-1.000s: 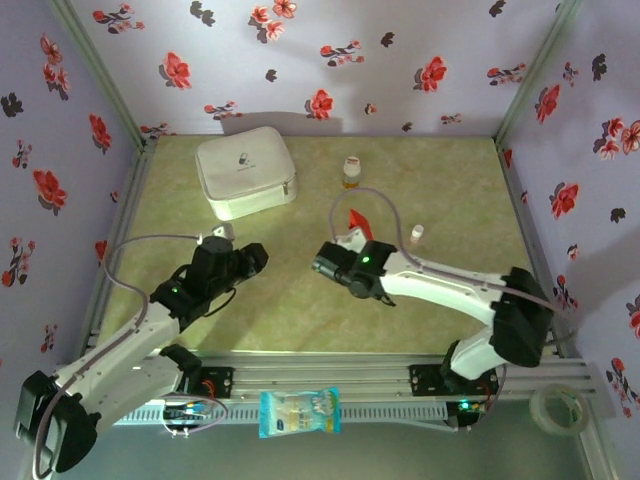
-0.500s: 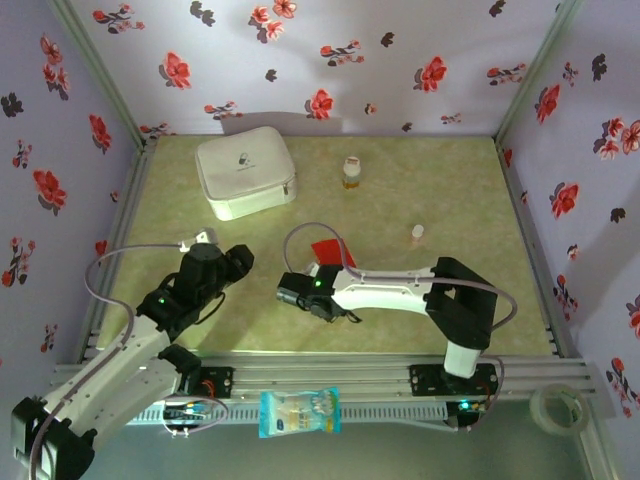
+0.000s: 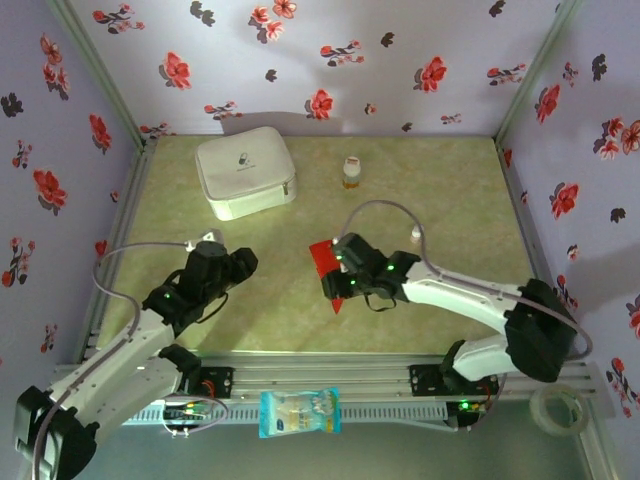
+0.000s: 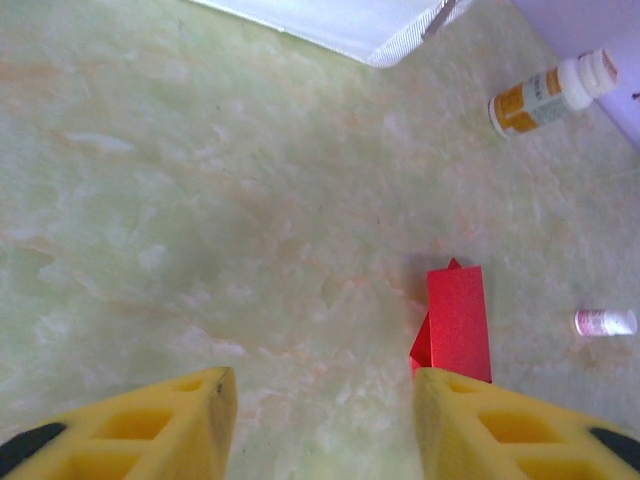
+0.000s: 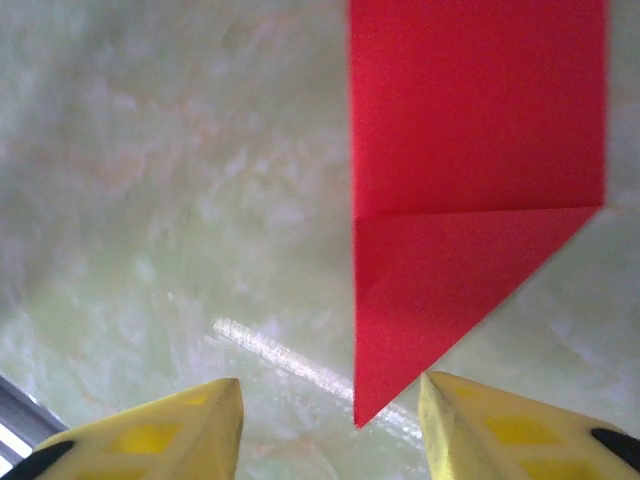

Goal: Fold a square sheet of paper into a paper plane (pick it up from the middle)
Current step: Turn over the paper at the center of the table, then perform the fifth fold on the wing at the bottom-center of the table.

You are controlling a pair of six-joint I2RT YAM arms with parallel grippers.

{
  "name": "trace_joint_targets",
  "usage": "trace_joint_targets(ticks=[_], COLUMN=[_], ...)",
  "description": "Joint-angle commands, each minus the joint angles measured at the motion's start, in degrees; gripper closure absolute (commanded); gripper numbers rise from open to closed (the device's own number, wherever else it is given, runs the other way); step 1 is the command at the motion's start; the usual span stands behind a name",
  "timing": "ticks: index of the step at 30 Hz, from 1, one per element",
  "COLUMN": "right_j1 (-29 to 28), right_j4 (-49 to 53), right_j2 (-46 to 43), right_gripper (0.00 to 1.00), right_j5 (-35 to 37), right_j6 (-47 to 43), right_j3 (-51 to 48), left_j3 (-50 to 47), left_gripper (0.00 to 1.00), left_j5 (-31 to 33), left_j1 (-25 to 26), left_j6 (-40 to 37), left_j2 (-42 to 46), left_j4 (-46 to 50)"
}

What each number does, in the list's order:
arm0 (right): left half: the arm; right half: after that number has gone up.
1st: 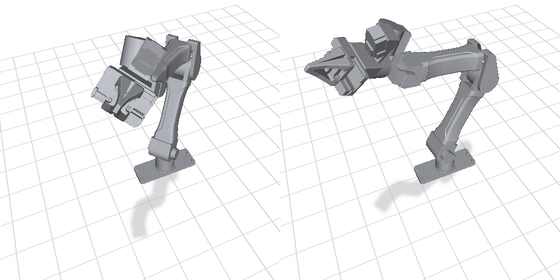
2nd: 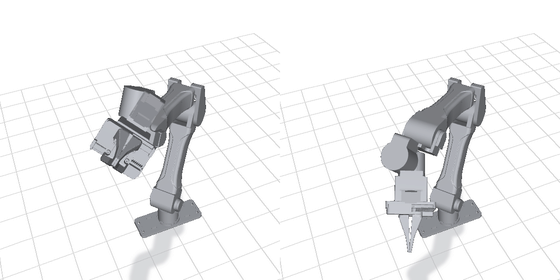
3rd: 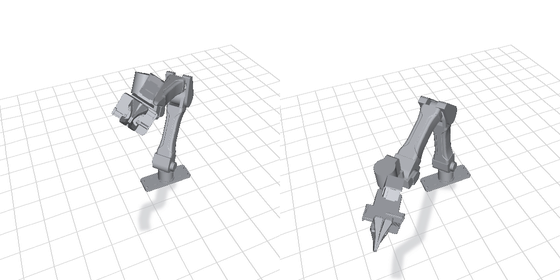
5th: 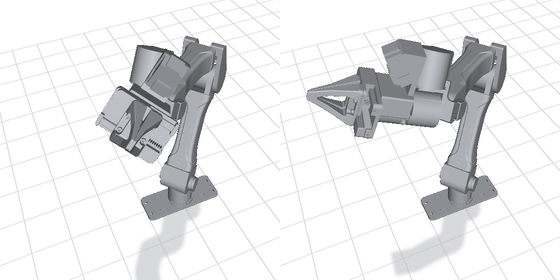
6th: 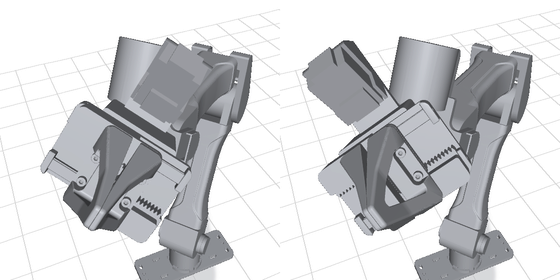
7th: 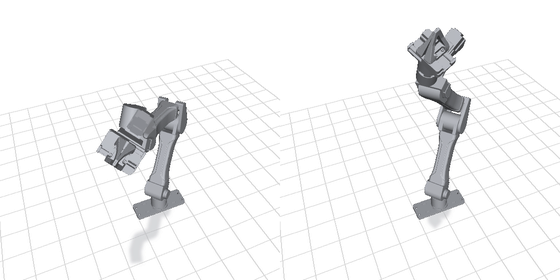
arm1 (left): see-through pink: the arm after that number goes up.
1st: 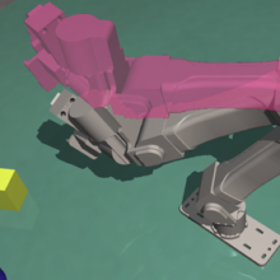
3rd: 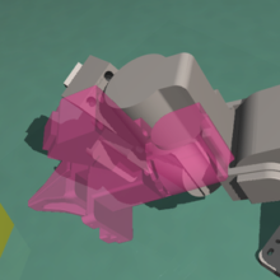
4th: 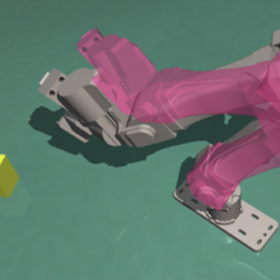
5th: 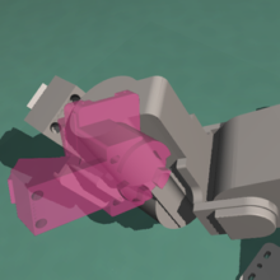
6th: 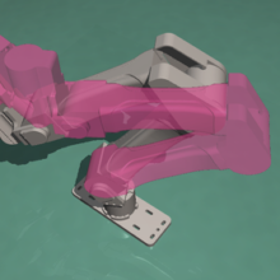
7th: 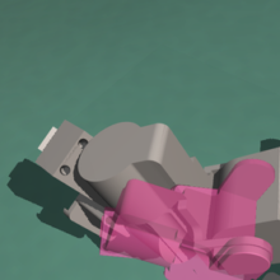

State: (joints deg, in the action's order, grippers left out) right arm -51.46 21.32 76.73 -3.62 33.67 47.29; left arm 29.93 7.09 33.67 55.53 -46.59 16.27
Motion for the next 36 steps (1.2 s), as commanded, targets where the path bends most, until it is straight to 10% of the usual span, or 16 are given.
trace_joint_targets(ticks=[1, 11, 36], right_j1=[5.0, 8.2, -0.3], right_j4=[-9.6, -22.1, -22.2], right_j2=[-0.1, 12.8, 20.7], right_gripper=[0.62, 0.92, 0.93], right_j5=[-8.0, -16.2, -10.2], right_j6=[8.2, 17.3, 34.9], right_j3=[-4.6, -5.6, -6.1], left_j3=[0.6, 2.5, 4.0], left_gripper=[0.55, 0.65, 0.85], left_j5=[-4.1, -13.2, -28.2], left_j1=[-0.5, -0.5, 0.3], left_j6=[-1.0, -0.5, 6.2], left_j2=[-2.6, -12.4, -30.6], left_j4=[-4.1, -10.3, -28.5])
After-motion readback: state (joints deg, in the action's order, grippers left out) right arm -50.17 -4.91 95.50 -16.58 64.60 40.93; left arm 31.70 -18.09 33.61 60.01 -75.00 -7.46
